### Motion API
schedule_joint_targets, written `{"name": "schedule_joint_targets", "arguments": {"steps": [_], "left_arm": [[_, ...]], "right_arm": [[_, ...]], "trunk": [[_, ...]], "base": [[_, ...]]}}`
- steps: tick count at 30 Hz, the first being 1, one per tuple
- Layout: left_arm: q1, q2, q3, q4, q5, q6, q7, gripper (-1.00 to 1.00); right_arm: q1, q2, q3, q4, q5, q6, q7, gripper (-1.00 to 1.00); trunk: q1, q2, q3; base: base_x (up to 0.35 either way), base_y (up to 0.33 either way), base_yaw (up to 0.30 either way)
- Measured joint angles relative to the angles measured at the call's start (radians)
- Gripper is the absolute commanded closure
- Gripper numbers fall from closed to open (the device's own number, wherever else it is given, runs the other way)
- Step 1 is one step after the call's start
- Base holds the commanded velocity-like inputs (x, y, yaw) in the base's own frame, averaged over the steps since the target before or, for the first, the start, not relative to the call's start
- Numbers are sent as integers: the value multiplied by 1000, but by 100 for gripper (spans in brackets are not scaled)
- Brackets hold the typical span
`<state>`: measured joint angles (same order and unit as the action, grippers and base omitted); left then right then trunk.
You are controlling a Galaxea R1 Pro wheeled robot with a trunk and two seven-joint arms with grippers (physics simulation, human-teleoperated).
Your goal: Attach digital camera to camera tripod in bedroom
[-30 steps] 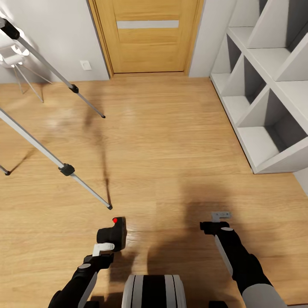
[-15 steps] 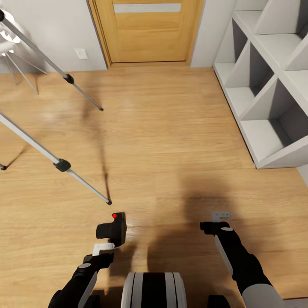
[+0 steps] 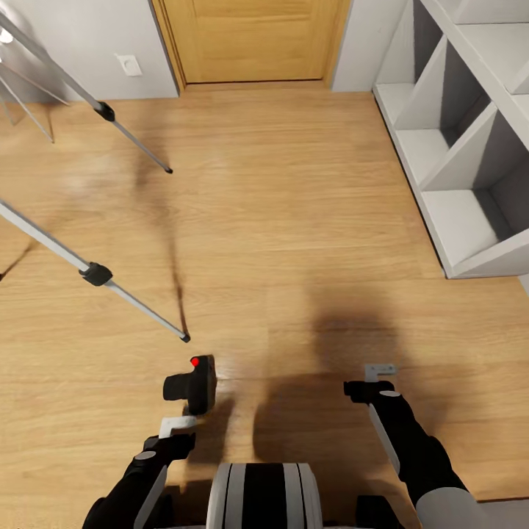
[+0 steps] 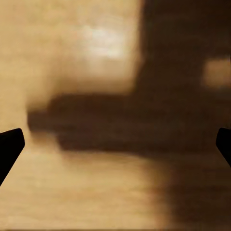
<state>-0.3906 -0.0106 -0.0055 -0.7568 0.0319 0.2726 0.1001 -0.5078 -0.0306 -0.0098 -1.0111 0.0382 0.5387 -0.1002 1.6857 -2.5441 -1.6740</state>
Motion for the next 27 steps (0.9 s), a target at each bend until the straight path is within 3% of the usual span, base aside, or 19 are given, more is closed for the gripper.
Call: {"name": "schedule_joint_targets", "arguments": {"steps": [7, 27], "left_arm": [[0, -1, -2, -17, 13, 7, -27, -100], [1, -2, -1, -16, 16, 6, -26, -100]], "right_arm": [[0, 0, 0, 0, 0, 0, 1, -100], [0, 0, 0, 1, 2, 0, 8, -100]], "trunk": [[2, -2, -27], [2, -2, -27]], "base": [[0, 0, 0], [0, 0, 0]]}}
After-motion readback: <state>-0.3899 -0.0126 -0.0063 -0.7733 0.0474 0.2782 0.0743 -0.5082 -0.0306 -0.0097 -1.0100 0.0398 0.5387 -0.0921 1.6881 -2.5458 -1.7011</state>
